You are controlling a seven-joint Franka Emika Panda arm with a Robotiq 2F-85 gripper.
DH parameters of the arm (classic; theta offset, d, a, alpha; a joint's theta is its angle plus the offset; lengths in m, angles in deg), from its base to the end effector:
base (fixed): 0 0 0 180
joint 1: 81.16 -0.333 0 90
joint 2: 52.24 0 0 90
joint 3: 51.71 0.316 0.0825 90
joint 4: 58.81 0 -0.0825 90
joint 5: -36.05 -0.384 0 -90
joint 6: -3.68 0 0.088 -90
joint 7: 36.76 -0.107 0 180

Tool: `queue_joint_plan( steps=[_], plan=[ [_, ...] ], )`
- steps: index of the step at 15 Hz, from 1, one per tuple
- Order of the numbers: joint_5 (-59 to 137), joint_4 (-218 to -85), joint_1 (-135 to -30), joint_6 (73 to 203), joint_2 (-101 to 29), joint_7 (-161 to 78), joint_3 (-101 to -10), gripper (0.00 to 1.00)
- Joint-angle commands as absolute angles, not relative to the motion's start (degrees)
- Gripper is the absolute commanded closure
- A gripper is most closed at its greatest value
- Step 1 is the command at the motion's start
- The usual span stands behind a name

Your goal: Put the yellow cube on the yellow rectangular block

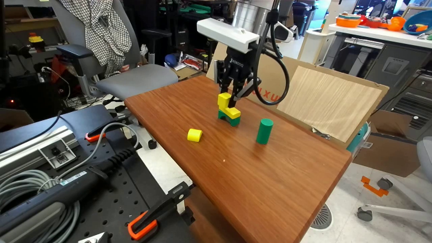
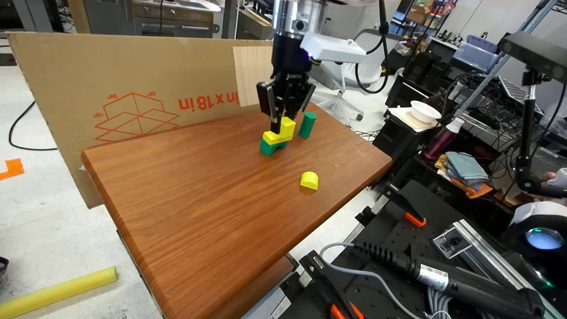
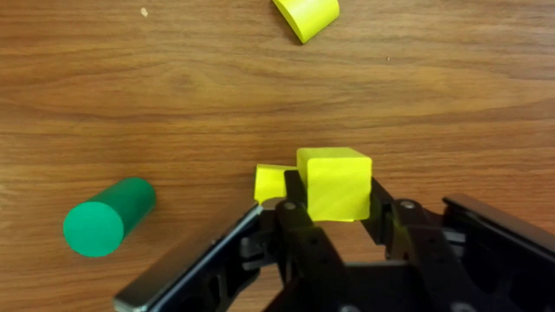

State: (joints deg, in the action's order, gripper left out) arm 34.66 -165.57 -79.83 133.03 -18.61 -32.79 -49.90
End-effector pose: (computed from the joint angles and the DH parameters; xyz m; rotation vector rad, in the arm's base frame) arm 0.6180 0.0051 0.1855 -3.0852 -0.0878 0.2962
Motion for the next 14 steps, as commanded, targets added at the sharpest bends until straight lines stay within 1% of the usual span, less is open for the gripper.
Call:
queue_joint_plan(
  steps=[1, 14],
  plan=[
    [34.6, -161.0, -80.9, 129.9, -16.3, -33.6, -49.7, 0.90],
    [35.4, -158.2, -80.8, 128.3, -14.4, -34.1, -51.7, 0.90]
  ],
)
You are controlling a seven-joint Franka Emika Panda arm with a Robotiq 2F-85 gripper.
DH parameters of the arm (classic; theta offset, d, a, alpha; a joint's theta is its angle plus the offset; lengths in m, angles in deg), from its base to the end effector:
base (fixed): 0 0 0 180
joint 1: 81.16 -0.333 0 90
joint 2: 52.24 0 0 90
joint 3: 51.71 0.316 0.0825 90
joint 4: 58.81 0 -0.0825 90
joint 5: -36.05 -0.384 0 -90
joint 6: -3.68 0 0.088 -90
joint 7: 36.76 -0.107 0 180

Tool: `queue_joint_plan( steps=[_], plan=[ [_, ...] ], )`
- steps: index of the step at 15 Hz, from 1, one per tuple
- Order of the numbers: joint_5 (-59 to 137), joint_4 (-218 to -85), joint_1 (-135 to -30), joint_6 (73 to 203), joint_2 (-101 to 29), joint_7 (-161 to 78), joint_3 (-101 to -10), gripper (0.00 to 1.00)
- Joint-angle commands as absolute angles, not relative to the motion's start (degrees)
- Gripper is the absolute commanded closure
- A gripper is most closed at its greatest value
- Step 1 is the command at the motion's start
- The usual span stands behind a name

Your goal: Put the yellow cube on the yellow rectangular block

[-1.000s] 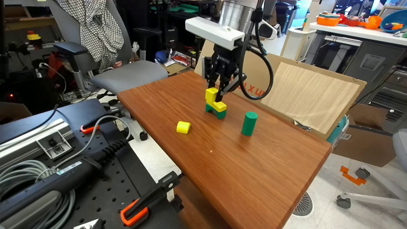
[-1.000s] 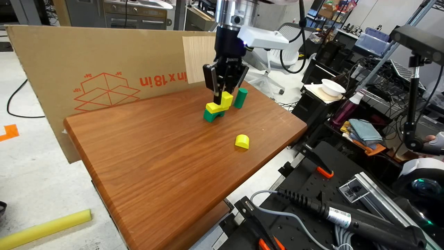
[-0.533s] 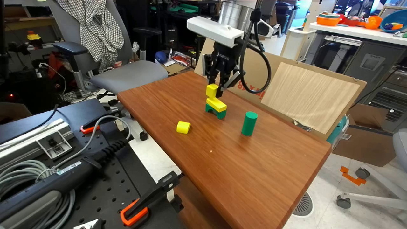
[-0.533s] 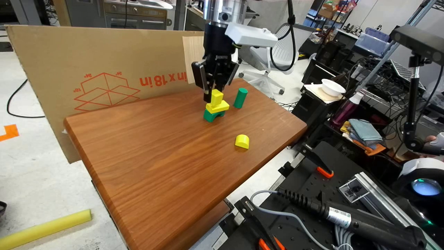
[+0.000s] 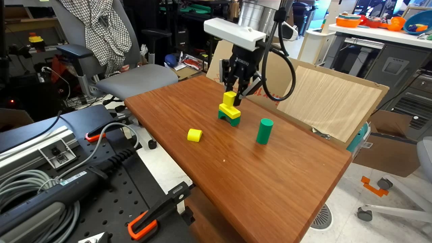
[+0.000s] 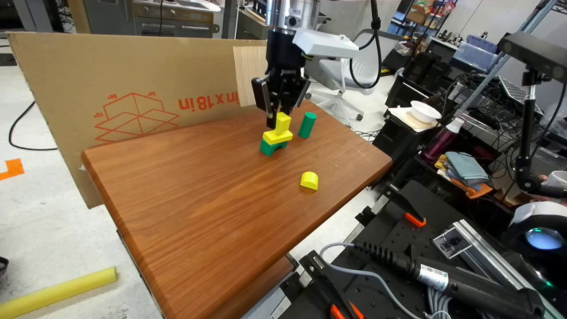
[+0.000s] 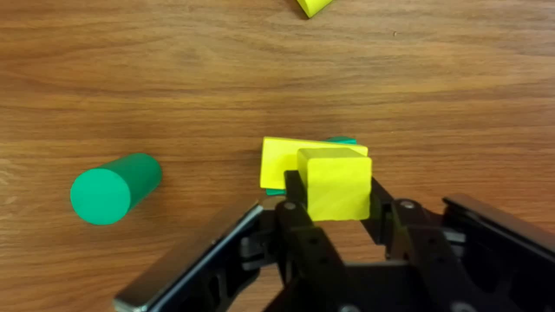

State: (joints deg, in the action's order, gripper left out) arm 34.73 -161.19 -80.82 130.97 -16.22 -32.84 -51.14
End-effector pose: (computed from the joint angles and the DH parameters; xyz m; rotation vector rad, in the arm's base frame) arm 0.6349 0.0029 0.1858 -3.0968 -0.0857 0.3000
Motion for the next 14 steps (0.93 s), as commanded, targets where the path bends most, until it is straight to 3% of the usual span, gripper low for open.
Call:
queue_joint_plan(
  steps=[1, 9, 10, 14],
  plan=[
    [35.5, -157.9, -80.9, 128.2, -14.1, -34.2, -51.8, 0.90],
    [37.3, -156.7, -81.7, 128.2, -12.5, -35.1, -52.4, 0.90],
    [37.3, -156.6, -81.7, 127.9, -12.6, -35.3, -52.4, 0.46],
    [38.3, -157.1, -82.3, 128.2, -13.0, -36.2, -52.6, 0.19]
  ],
)
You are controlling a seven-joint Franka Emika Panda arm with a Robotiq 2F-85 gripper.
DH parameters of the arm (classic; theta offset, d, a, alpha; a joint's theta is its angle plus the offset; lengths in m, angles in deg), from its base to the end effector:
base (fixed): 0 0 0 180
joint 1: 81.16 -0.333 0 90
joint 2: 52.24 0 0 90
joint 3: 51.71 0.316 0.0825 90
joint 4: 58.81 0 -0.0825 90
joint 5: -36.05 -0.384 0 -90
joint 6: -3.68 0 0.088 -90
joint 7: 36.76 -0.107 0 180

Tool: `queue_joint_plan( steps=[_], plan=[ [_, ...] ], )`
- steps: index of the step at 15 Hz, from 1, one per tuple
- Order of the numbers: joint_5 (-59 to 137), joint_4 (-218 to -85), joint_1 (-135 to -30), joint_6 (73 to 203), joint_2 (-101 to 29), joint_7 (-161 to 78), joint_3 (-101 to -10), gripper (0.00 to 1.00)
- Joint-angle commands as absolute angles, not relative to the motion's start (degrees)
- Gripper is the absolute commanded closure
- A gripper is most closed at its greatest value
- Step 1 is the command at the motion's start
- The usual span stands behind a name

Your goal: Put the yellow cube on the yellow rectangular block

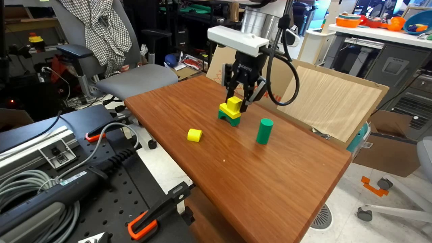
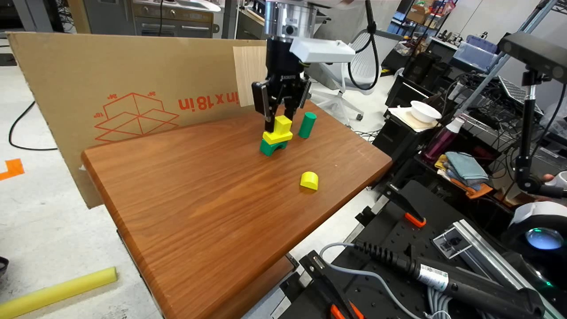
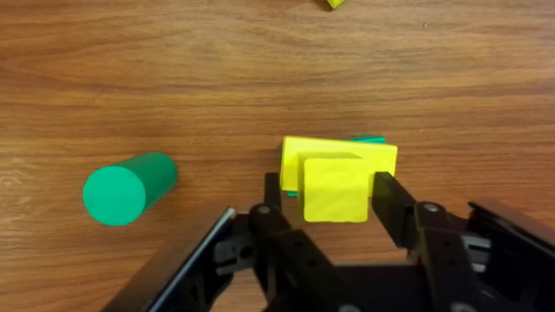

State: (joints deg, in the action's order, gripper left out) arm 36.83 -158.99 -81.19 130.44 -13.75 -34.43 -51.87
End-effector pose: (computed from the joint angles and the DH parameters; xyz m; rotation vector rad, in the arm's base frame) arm 0.6408 -0.0018 0.1723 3.1164 0.0750 -0.3255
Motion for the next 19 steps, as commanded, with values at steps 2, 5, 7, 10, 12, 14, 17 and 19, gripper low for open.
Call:
queue_joint_plan(
  steps=[2, 5, 7, 10, 12, 14, 17, 19],
  plan=[
    [38.5, -157.9, -82.5, 128.7, -14.0, -36.4, -52.5, 0.05],
    [38.0, -161.7, -82.4, 129.9, -18.3, -36.4, -52.3, 0.00],
    [37.6, -166.4, -81.7, 132.4, -23.3, -35.3, -52.0, 0.00],
    [37.5, -174.1, -80.9, 135.2, -31.0, -35.3, -52.5, 0.00],
    [37.7, -179.8, -80.4, 136.6, -36.6, -34.9, -53.1, 0.00],
    [38.3, -185.1, -79.9, 136.2, -41.7, -34.3, -53.9, 0.00],
    [37.3, -181.7, -79.9, 133.8, -39.0, -34.9, -53.8, 0.00],
    [37.3, -181.5, -79.9, 133.8, -38.8, -34.9, -53.7, 0.00]
  ],
)
